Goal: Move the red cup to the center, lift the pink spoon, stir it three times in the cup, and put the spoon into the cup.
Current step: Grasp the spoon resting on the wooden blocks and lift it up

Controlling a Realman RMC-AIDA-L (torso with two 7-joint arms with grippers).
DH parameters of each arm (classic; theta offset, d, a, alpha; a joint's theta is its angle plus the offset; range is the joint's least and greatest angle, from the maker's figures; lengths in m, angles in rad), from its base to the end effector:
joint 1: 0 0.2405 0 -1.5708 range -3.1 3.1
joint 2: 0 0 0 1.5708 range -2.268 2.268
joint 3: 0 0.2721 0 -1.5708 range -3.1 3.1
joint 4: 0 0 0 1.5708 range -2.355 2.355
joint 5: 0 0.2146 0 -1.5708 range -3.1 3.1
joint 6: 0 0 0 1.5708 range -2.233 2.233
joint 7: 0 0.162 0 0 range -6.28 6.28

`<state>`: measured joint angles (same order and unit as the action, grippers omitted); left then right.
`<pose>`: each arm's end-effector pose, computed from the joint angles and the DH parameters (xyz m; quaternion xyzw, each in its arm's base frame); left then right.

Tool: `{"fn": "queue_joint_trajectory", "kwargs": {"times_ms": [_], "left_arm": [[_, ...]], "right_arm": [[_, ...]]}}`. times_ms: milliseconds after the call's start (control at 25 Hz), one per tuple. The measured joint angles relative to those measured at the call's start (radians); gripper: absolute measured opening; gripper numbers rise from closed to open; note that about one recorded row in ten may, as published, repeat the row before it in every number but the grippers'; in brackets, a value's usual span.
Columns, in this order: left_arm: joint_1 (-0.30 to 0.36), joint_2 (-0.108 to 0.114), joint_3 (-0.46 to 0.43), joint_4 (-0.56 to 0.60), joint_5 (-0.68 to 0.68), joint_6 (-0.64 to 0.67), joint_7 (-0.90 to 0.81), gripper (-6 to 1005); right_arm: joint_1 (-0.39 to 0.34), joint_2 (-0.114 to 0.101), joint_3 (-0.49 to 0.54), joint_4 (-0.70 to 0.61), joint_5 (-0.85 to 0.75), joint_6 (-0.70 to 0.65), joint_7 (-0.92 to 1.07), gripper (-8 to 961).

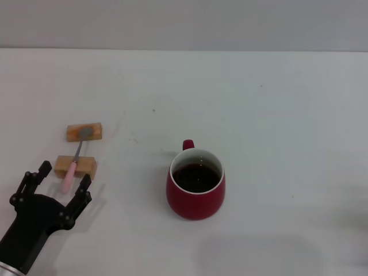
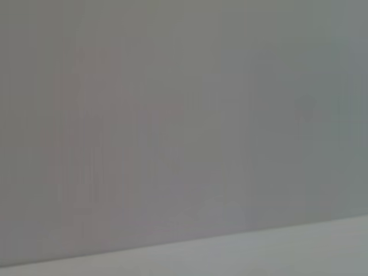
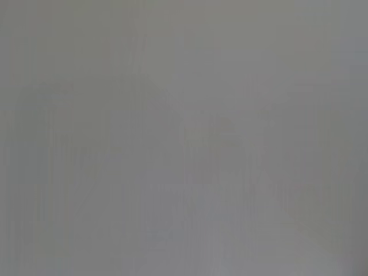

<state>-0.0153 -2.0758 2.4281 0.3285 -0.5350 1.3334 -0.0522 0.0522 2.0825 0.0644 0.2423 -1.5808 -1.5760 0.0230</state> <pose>-0.3548 0.2034 -0.0785 -0.7679 -0.2098 -0.2864 0.5333 0.3880 0.1855 -0.0311 -0.6410 0.2509 0.2854 0.6669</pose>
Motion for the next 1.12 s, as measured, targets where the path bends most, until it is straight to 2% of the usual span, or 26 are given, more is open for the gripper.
{"fn": "queue_joint_trajectory", "kwargs": {"times_ms": [680,1120], "left_arm": [[-0.024,0.0,-0.002,-0.002,-0.002,-0.083,0.006,759],[-0.013,0.0,-0.002,-0.005,-0.002,-0.095,0.003,758]], "right_arm": [[0.001,0.001,-0.005,0.004,-0.001,-0.02,0.0,-1],[0.0,0.001,-0.009,0.006,-0.007,-0.022,0.0,-1]]}}
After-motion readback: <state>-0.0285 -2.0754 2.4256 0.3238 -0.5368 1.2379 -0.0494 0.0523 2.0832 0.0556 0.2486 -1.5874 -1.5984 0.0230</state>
